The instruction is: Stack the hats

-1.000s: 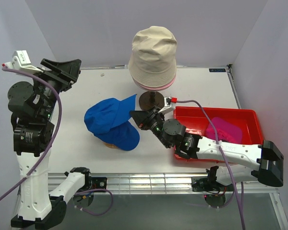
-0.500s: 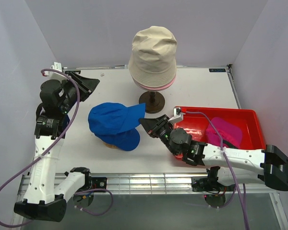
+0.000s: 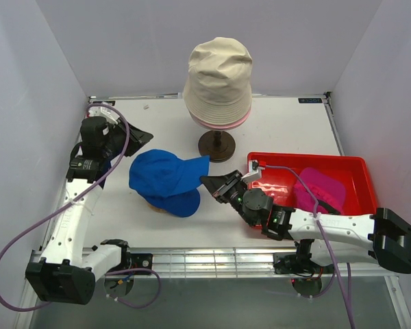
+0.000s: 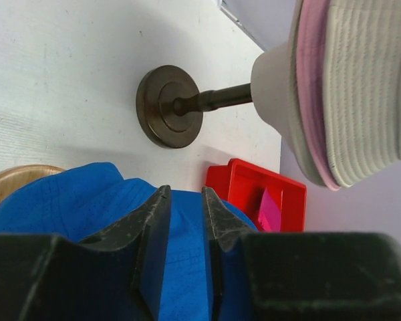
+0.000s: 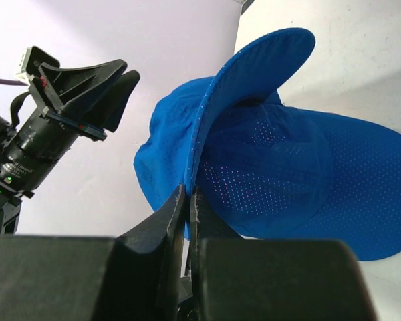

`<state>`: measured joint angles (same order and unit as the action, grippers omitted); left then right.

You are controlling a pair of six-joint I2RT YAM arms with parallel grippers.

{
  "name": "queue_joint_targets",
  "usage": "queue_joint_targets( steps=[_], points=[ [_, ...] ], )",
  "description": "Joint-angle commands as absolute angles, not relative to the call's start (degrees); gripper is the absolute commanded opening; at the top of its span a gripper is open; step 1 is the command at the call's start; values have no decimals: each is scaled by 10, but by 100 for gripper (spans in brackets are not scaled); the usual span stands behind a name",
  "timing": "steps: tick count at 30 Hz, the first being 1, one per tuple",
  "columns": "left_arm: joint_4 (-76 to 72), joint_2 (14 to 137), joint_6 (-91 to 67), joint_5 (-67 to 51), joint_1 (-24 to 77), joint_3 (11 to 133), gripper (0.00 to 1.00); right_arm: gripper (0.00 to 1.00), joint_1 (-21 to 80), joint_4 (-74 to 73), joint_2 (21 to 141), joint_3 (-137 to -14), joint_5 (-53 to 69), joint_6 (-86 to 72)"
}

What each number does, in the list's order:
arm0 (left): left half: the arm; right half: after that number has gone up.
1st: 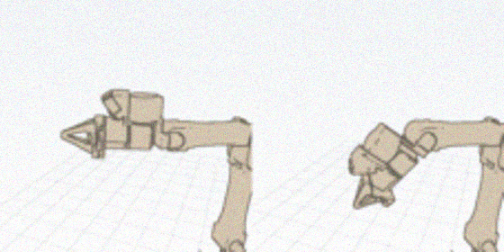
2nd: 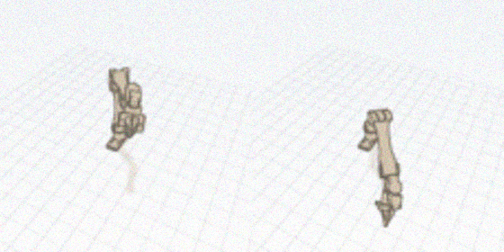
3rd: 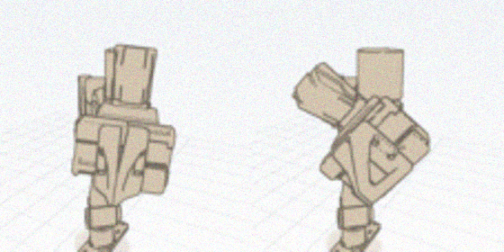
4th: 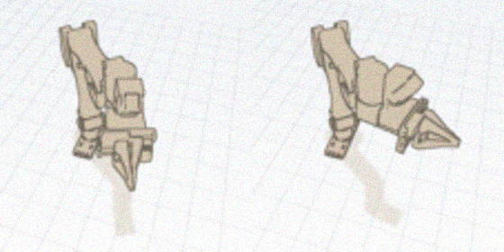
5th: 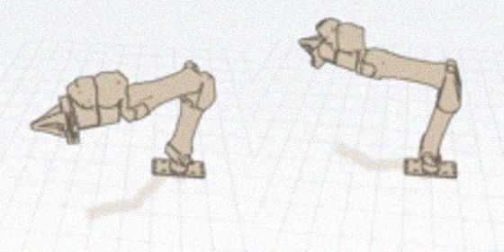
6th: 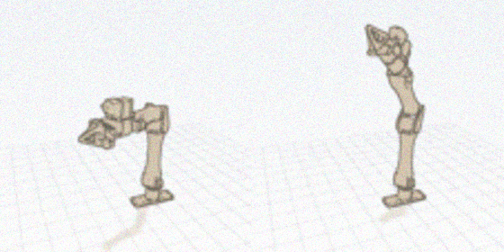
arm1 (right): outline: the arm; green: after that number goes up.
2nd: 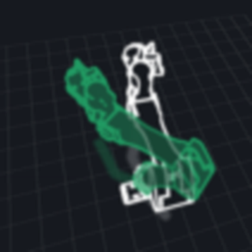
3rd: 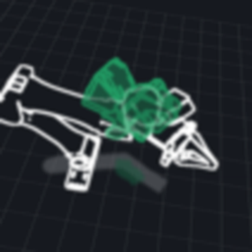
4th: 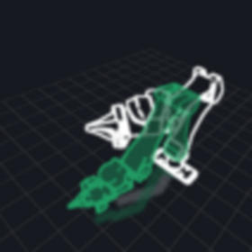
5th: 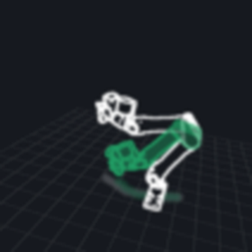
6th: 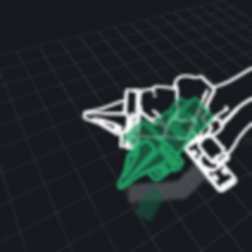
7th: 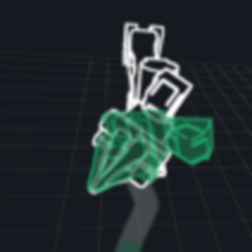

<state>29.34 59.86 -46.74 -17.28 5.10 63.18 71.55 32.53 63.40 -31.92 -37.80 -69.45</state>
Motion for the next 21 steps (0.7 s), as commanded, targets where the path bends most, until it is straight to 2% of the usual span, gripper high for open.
queue_joint_targets(
  steps=[1, 12, 21],
  points=[
    [287, 599, -454, -191, 54, 619, 34, 8, 719, 350, 639, -302, -371, -701],
    [285, 620, -438, -201, 54, 606, 30, 12, 726, 357, 658, -272, -330, -700],
    [286, 631, -434, -207, 54, 606, 28, 23, 728, 308, 655, -255, -308, -710]
  ],
)
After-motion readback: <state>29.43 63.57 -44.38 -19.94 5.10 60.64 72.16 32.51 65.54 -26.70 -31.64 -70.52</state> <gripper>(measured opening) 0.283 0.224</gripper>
